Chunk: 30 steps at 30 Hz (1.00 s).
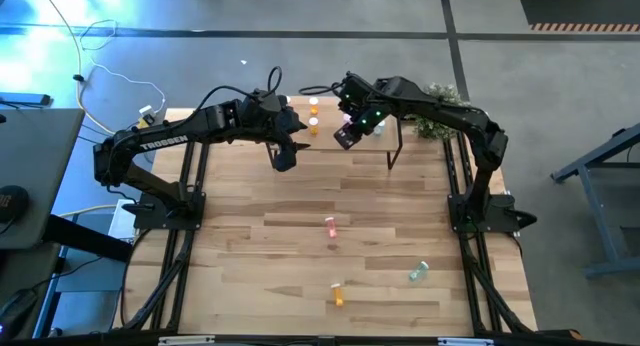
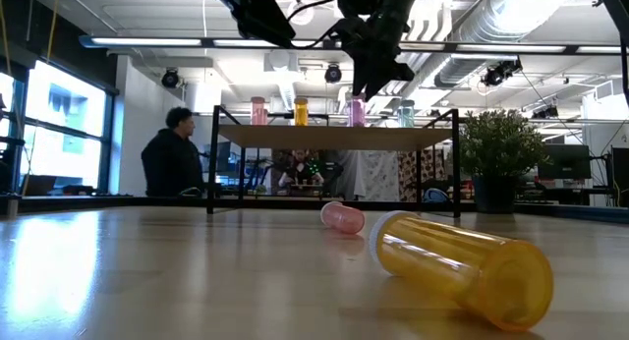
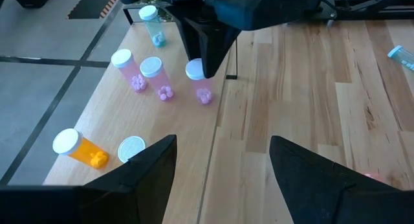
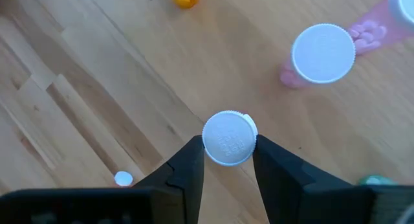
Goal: Pick and place medicine bottles onto shelf by color
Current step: Adjust the purple pill bottles on the shelf
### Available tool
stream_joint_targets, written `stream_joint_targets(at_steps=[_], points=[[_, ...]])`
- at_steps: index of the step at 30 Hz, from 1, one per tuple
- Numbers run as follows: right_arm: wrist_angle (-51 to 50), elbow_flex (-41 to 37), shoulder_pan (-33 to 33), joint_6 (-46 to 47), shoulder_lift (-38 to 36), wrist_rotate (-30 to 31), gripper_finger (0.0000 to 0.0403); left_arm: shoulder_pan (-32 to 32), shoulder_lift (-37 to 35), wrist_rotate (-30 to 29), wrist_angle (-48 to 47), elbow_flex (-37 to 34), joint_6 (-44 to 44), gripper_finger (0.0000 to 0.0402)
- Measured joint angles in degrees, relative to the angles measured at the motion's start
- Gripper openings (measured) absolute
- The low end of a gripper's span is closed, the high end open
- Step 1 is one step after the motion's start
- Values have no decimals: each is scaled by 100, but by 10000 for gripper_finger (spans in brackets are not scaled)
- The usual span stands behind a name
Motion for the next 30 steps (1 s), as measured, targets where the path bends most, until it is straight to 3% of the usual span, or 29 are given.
stream_joint_targets(at_steps=[16, 30], points=[[-105, 2, -4, -64, 0, 241, 115, 1, 0, 0, 0, 0, 20, 236], [-83, -15, -14, -107, 20, 300, 164, 0, 0, 0, 0, 0, 20, 236]])
